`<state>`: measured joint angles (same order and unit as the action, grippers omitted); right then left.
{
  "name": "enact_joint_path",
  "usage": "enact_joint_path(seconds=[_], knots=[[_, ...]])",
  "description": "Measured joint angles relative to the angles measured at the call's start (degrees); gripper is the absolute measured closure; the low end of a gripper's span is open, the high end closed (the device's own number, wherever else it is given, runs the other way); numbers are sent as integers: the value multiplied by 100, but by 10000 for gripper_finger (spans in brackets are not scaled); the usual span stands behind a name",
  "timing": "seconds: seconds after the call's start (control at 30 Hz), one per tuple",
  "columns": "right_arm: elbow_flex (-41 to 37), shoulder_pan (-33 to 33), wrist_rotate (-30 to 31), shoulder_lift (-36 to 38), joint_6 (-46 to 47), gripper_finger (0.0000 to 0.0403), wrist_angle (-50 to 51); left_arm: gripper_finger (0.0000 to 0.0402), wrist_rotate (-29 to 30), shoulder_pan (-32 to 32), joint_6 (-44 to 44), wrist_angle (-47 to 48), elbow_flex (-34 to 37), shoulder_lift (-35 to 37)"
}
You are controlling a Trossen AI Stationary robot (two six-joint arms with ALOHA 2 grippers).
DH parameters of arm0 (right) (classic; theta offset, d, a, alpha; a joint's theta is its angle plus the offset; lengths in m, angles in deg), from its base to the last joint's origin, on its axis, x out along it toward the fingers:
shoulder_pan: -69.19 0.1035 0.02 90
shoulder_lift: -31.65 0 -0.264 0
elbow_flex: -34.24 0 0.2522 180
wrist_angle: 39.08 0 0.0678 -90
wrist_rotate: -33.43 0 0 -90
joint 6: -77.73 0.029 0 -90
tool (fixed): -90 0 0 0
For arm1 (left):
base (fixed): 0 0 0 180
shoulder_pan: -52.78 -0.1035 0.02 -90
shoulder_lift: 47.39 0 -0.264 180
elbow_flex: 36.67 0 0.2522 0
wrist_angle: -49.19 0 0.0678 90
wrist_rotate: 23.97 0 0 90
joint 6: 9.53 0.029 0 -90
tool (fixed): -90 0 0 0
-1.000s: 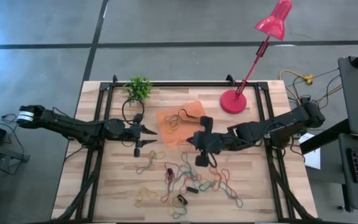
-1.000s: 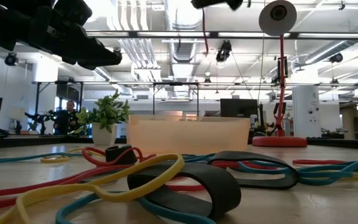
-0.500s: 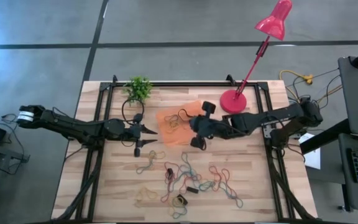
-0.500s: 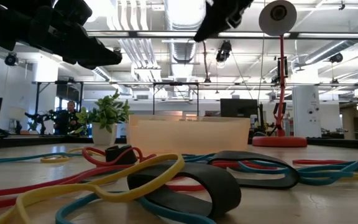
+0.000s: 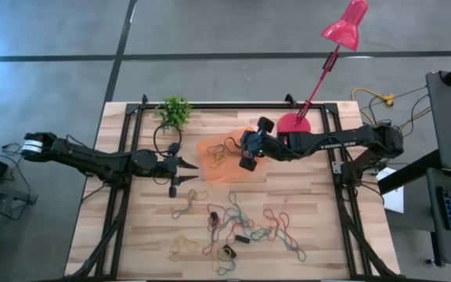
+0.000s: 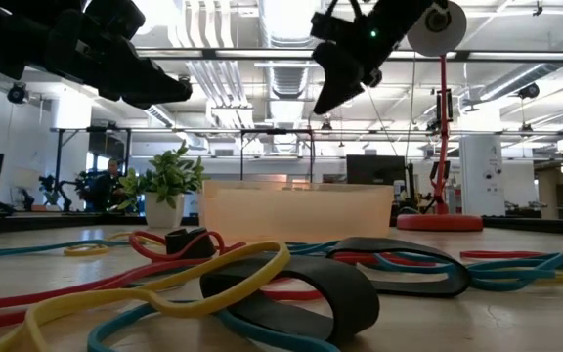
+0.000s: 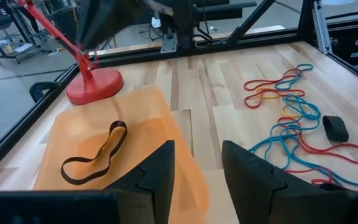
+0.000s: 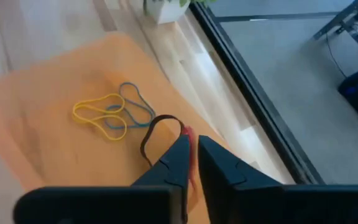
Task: Pick and place rubber bands into bin
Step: Put the red rubber band into the orange bin, then put the yellow rubber band into the orange bin
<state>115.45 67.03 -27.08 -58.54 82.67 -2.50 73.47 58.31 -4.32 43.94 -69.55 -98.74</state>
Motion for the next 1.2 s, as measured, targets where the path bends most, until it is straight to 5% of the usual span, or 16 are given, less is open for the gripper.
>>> enact_joint_path(seconds=[0.37,0.5,0.83,1.2], knots=[[-481,4,-405,30,-97,262,-255,283,-6,2,-10,30,2,0],[-530,337,-1043,72,-422,242,-261,283,-641,20,-62,268,2,0],[-652,1356,-1519,72,-967,254,-218,283,-1089,190,-1272,1452,-163,-205],[-700,1790,-1485,72,-582,272,-210,283,-815,404,-1480,1727,-546,-1601]])
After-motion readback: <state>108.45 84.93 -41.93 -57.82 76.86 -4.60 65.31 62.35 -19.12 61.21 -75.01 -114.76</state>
